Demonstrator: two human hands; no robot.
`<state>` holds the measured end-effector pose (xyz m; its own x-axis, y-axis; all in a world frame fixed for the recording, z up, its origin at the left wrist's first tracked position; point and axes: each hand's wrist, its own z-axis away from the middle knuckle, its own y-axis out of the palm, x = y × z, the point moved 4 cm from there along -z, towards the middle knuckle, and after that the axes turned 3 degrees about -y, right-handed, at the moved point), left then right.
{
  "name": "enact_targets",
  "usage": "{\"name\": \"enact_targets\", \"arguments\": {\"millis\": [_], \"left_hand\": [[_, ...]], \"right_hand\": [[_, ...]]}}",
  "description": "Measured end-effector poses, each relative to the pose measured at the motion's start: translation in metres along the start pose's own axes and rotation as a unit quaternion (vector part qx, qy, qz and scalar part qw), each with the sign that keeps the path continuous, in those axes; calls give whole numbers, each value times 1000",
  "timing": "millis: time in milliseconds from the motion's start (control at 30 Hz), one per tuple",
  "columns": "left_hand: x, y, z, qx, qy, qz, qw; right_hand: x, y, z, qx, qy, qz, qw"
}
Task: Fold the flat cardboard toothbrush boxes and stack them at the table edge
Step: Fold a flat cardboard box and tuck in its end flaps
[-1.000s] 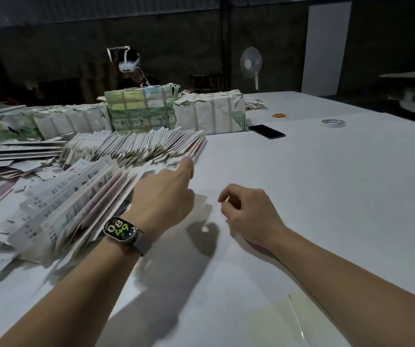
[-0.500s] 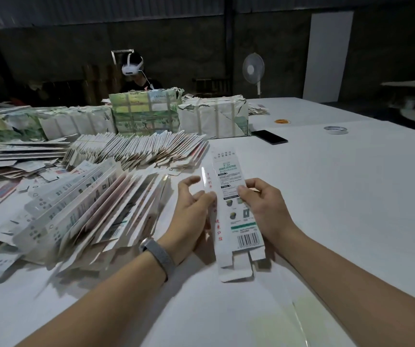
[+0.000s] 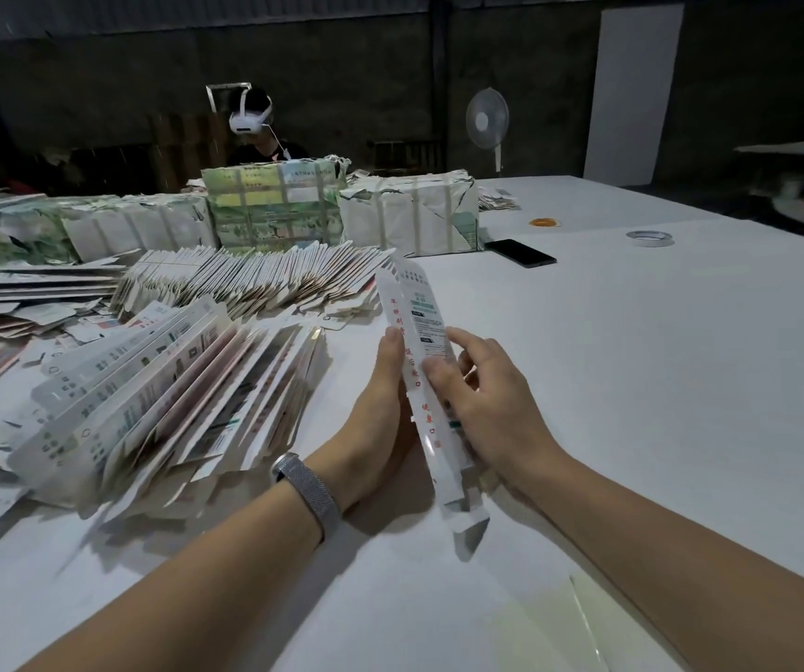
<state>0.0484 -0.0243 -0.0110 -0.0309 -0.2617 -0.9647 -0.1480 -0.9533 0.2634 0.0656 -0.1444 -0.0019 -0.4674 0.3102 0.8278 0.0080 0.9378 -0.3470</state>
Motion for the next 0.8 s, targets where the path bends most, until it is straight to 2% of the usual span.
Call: {"name": "enact_targets", "arguments": {"millis": [133, 267, 400, 533, 700, 800], "left_hand": [[3, 0, -3, -8, 8, 2, 1000], [6, -2, -6, 23, -8, 52, 998], [5, -2, -10, 31, 23, 76, 996], [6, -5, -13, -21, 33, 35, 999], [4, -14, -9, -20, 58, -35, 998], [4, -17, -8, -36, 56, -39, 997]], "right_hand": [[4, 3, 1, 25, -3, -10, 1000], [2, 4, 3, 28, 24, -43, 998], [3, 6, 4, 55, 39, -90, 994], [3, 5, 3, 47, 52, -133, 989], [-1, -1, 0, 61, 69, -204, 975], [-6, -2, -1, 67, 73, -217, 971]]}}
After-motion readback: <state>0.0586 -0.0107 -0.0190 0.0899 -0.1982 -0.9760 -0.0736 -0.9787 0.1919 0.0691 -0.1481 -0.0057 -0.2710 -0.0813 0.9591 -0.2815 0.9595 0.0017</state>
